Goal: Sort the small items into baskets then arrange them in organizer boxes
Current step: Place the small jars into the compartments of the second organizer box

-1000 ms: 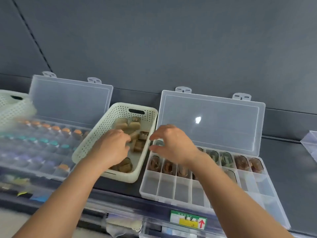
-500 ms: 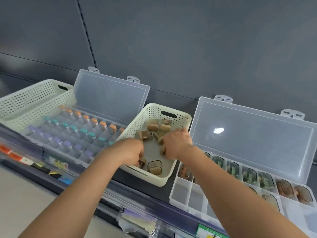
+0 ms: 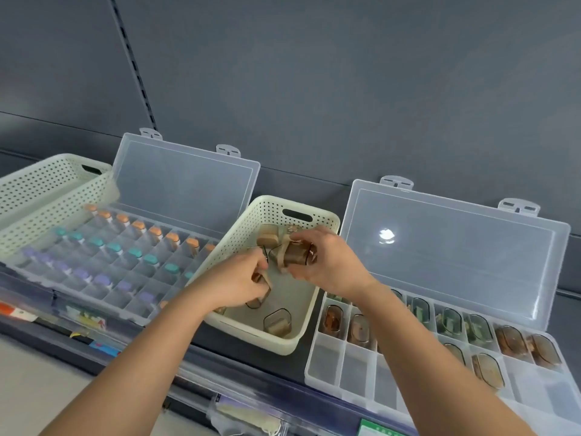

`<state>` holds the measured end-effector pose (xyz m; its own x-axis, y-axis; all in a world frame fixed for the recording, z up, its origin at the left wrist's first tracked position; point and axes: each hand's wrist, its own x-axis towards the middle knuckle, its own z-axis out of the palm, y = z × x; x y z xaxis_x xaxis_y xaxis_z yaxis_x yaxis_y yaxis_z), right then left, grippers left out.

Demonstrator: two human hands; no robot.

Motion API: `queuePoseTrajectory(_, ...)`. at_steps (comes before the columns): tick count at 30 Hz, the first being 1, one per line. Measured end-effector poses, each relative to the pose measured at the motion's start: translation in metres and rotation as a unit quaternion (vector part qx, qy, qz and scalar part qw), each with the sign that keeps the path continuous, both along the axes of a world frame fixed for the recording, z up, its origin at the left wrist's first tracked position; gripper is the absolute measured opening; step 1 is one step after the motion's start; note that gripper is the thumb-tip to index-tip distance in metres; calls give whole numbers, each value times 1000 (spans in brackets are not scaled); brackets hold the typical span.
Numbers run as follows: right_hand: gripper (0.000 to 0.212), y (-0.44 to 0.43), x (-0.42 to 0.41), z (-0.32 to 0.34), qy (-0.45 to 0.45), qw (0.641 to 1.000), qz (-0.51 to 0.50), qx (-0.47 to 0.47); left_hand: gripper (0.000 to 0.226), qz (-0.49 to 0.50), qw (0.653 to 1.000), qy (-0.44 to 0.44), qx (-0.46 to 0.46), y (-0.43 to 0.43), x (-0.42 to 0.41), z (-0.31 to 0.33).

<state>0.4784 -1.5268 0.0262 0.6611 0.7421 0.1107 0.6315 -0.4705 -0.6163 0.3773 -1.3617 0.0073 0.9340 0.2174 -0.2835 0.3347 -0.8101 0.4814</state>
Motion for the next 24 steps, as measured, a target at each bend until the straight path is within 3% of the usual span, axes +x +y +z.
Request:
queuePoseTrajectory(6, 46, -39, -1, 9, 60, 989, -70, 113, 37, 34, 983, -140, -111, -23, 19, 9)
queuePoseTrajectory(10, 46, -69, -4, 15, 64, 980, -112, 152, 38, 61, 942, -176, -278, -54, 30, 17)
queuePoseTrajectory(12, 47, -87, -4, 18, 62, 976, -132, 164, 25, 67, 922, -199, -325, -68, 36, 20)
queuePoseTrajectory(17, 52, -135, -8, 22, 54, 963, -189, 186, 20, 40, 890, -152, -429, -103, 49, 24)
queuePoseTrajectory(21, 45, -173, -14, 23, 54, 953, -235, 182, 35, -17, 908, -115, -403, -136, 60, 23)
queuePoseTrajectory(24, 44, -204, -17, 23, 53, 947, -267, 171, 43, -61, 939, -122, -317, -163, 66, 23)
